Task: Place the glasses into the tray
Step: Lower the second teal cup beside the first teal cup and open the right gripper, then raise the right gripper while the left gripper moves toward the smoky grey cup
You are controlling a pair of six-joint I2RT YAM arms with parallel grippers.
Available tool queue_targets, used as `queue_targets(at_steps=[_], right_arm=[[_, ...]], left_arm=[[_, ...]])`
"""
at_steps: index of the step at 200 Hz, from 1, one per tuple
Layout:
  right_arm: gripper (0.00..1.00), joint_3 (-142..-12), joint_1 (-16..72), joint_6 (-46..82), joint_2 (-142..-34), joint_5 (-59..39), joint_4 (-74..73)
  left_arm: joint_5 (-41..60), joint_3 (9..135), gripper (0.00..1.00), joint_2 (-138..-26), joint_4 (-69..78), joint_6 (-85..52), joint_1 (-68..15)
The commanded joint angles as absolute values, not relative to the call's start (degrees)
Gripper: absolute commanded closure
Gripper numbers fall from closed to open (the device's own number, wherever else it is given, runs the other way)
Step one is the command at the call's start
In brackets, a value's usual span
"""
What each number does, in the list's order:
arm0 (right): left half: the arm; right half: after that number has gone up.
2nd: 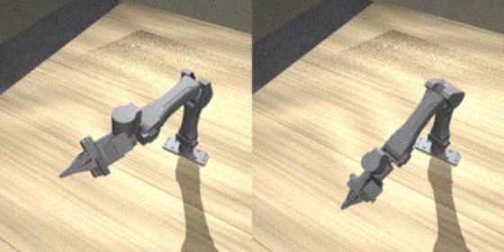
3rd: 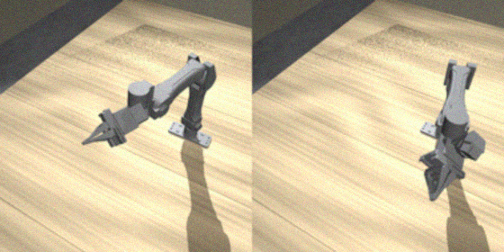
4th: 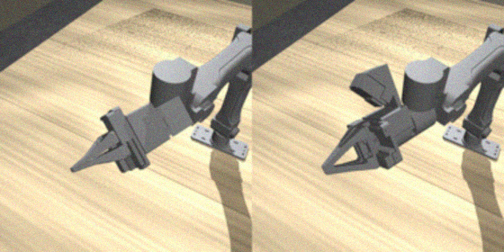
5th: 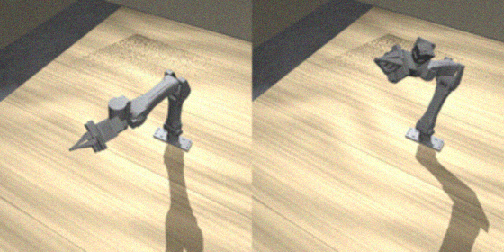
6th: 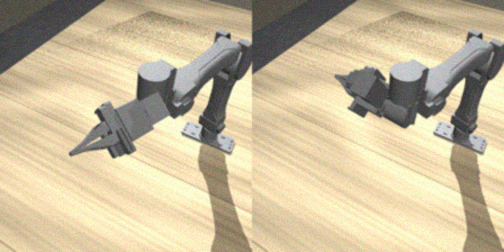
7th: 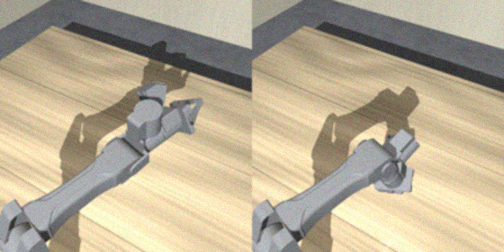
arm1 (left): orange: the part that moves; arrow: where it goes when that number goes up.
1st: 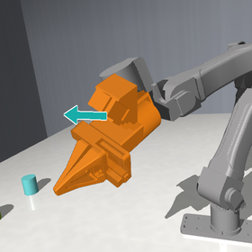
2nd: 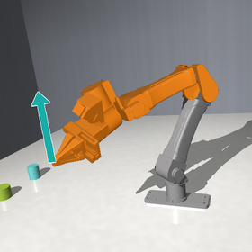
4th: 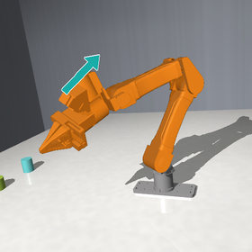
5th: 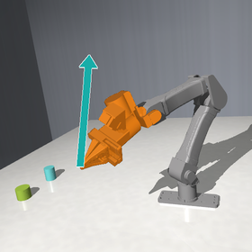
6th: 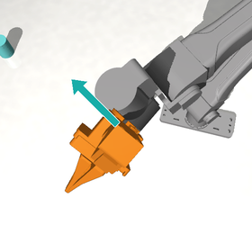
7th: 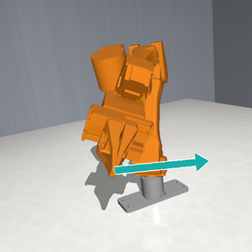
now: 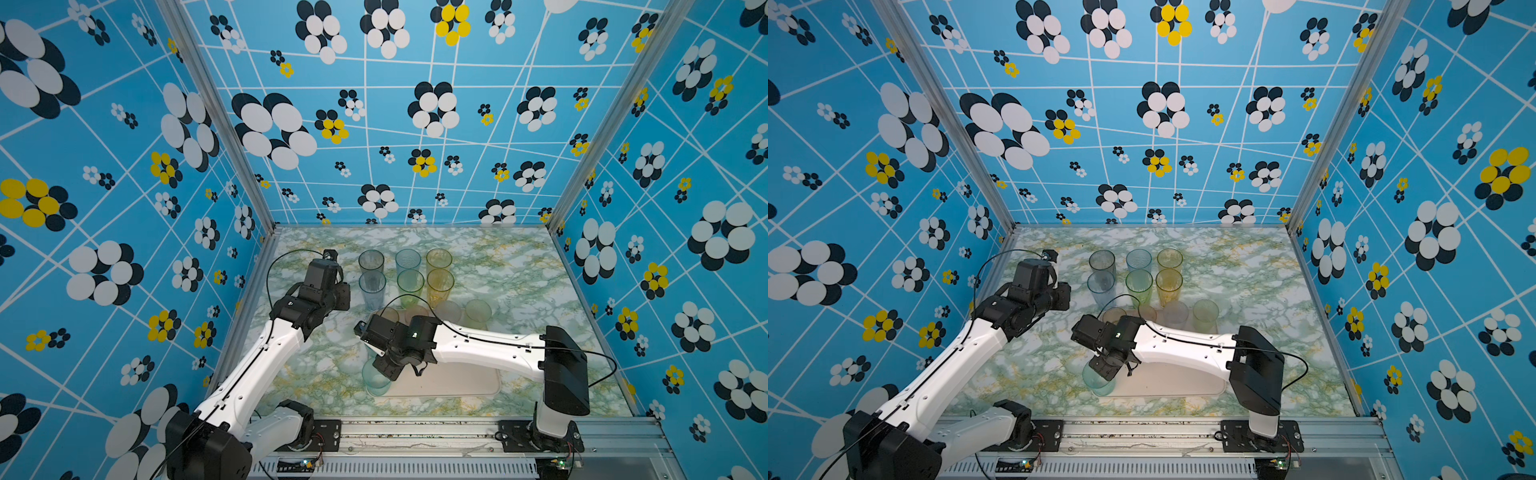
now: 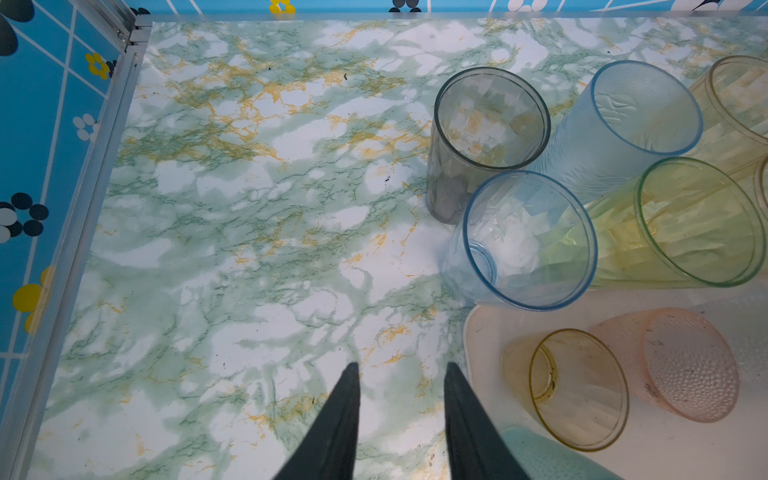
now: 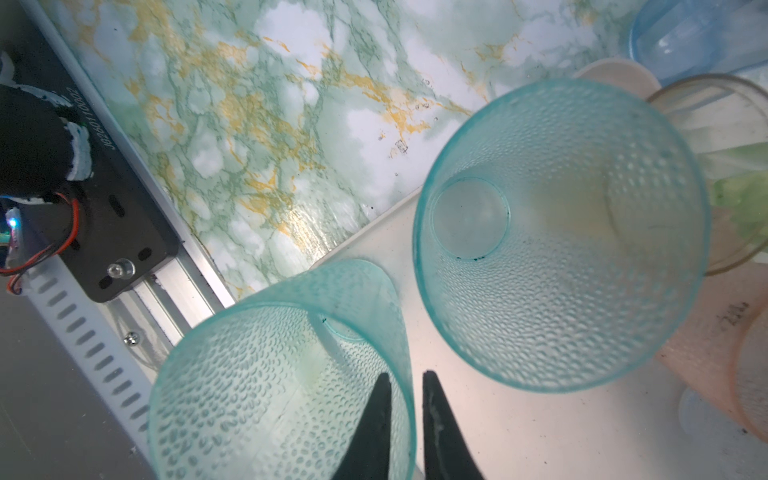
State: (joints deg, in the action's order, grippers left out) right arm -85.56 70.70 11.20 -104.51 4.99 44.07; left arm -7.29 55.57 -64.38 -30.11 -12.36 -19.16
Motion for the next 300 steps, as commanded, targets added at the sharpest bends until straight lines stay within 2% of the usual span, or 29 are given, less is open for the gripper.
queue_targets(at_steps=[1,71,120,154,204,263,300], right_arm=[[0.81,-87.19,70.36,10.81,-104.62,4.61,44.74],[0.79,-86.79,70.36,10.99,-101.6,4.76,44.48],[0.66,-84.9,69.21,11.31,-95.69,3.8,43.73],[0.64,-81.7,65.1,12.52,-87.93,4.56,41.47],[0.6,-77.85,54.77,17.24,-76.77,13.69,41.54],[0.56,-75.46,48.47,17.43,-71.59,14.85,43.35],[0.54,-74.93,46.7,16.8,-70.83,14.08,42.89]], left_arm=[[-7.29,54.95,0.64,-63.28,-31.28,-11.34,-19.27],[-7.65,54.72,0.64,-63.02,-31.46,-11.25,-19.31],[-7.82,54.67,0.64,-63.28,-31.29,-11.25,-19.27],[-7.75,54.97,0.64,-63.38,-31.53,-11.25,-19.31],[-6.21,59.09,0.66,-66.66,-34.62,-10.82,-19.32],[-1.88,66.07,0.65,-73.78,-39.46,-9.97,-20.13],[-2.93,70.66,0.65,-79.4,-39.83,-8.34,-19.89]])
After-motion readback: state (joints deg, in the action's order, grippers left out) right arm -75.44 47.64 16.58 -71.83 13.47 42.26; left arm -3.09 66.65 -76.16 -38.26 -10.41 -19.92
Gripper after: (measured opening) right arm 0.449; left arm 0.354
